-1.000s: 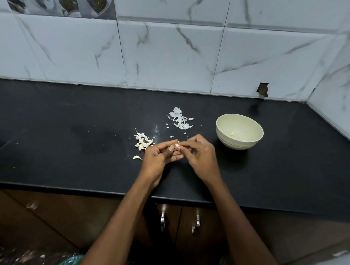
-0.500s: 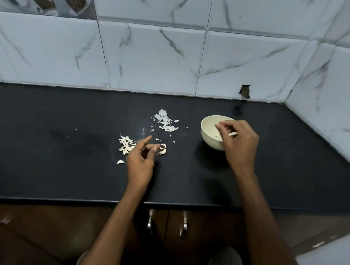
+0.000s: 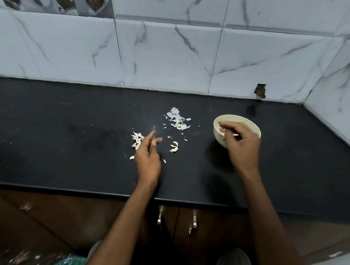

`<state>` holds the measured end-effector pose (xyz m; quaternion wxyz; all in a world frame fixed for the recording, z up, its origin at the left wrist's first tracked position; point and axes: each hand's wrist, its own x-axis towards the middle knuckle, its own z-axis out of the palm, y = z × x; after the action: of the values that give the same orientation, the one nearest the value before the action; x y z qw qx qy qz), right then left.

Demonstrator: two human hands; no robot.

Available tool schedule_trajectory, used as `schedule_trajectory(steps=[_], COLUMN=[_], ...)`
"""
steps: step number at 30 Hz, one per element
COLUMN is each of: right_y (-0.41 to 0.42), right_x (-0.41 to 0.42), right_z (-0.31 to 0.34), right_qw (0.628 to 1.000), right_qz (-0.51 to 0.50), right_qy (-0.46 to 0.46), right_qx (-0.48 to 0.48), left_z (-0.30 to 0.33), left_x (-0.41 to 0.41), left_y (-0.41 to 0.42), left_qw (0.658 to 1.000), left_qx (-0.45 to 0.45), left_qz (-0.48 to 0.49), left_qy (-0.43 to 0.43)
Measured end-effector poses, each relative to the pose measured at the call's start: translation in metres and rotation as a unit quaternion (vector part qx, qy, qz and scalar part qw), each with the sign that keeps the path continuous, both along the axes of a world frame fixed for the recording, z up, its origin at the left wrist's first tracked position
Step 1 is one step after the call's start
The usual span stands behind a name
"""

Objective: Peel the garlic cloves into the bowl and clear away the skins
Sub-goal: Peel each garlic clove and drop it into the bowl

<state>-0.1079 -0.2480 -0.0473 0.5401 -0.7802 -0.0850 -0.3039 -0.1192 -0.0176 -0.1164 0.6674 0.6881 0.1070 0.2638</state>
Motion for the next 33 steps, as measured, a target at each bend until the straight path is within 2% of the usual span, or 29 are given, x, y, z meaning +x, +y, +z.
schedule_trajectory(steps=[3, 5, 11, 16, 19, 22, 24, 25, 28, 33], right_y=[0.043, 0.064, 0.082, 0.085, 0.084, 0.077, 0.073, 0.071, 0.072, 0.072], right_x=[0.004, 0.009, 0.026, 0.03, 0.031, 0.03, 0.027, 0.025, 0.022, 0.016], right_z=[-0.023, -0.041, -0.054, -0.056, -0.059, -0.059, -0.056, -0.055, -0.053, -0.049], right_qw=[0.993, 0.982, 0.95, 0.945, 0.964, 0.985, 0.967, 0.958, 0.936, 0.918], right_qz=[0.104, 0.13, 0.11, 0.076, 0.072, 0.098, 0.138, 0.158, 0.217, 0.283], right_qy=[0.04, 0.069, 0.129, 0.156, 0.125, 0.145, 0.173, 0.179, 0.196, 0.211], right_qx=[-0.051, -0.118, -0.262, -0.278, -0.222, -0.011, 0.123, 0.159, 0.197, 0.182], left_z=[-0.002, -0.002, -0.004, -0.004, -0.003, 0.0, 0.0, 0.0, 0.001, 0.0], left_x=[0.003, 0.004, 0.006, 0.007, 0.005, 0.004, 0.004, 0.004, 0.003, 0.005], left_y=[0.001, 0.001, 0.001, -0.001, -0.001, -0.002, -0.002, -0.003, -0.005, -0.002], left_qw=[1.0, 0.999, 0.995, 0.992, 0.993, 0.993, 0.989, 0.986, 0.983, 0.991], left_qx=[0.011, 0.011, 0.072, 0.106, 0.102, 0.09, 0.09, 0.09, 0.061, 0.01], left_qz=[-0.006, -0.019, -0.056, -0.044, -0.045, -0.074, -0.118, -0.141, -0.173, -0.135], left_qy=[0.023, 0.035, 0.041, 0.046, 0.045, 0.021, 0.011, 0.006, 0.004, -0.004])
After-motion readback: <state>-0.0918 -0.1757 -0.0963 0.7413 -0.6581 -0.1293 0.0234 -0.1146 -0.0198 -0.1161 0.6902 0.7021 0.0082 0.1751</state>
